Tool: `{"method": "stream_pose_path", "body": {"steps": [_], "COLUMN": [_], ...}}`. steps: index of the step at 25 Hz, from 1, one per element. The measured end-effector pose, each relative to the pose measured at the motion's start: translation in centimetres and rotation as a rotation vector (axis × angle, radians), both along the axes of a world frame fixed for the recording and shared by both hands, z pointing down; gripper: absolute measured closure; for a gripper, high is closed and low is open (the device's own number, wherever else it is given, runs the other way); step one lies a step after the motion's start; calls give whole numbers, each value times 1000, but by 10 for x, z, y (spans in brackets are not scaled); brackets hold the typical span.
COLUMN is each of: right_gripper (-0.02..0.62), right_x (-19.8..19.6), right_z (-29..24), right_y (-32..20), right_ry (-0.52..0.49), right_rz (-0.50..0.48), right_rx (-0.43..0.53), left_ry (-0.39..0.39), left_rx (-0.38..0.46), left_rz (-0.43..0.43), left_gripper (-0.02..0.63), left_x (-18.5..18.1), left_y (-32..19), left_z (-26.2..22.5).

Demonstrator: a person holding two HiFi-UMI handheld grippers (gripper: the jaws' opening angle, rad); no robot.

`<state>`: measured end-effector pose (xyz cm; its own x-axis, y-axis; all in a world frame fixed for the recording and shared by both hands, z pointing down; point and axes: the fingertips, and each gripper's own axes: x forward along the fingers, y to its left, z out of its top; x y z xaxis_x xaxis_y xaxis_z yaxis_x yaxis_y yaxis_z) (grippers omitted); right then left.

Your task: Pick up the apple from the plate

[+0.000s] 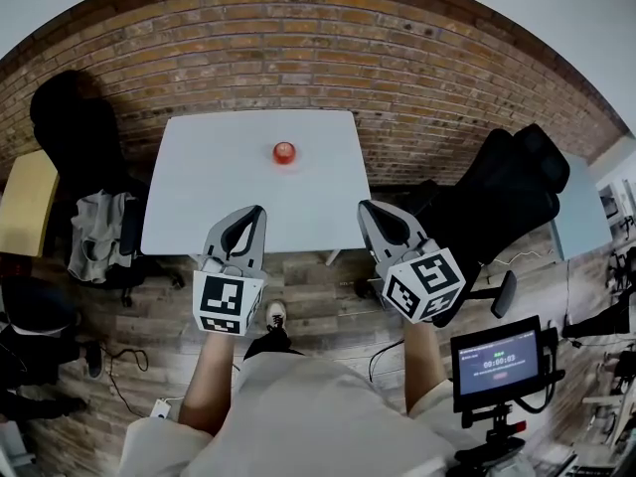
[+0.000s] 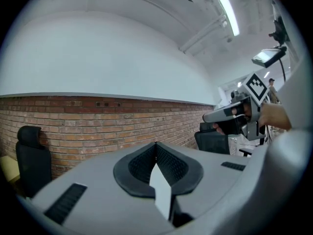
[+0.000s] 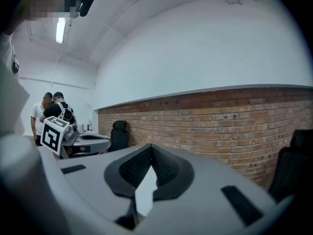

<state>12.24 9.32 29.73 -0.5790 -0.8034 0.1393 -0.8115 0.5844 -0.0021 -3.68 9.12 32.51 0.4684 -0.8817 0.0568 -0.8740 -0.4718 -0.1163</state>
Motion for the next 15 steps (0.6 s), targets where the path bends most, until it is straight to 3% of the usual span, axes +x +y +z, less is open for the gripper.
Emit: {"method": "stream_pose_path", "body": {"steps": [15], "right_gripper": [592], "right_x": [-67], "right_z": [6], "right_y": [-74], "right_ry": [13], "right_rz": [-143], "right_rx": [-7], "left_ry": [-1], "left_rx": [-27], "left_rz": [6], "left_gripper": [600], "left_x": [-49], "left_y": [-81], "left_z": [4]}}
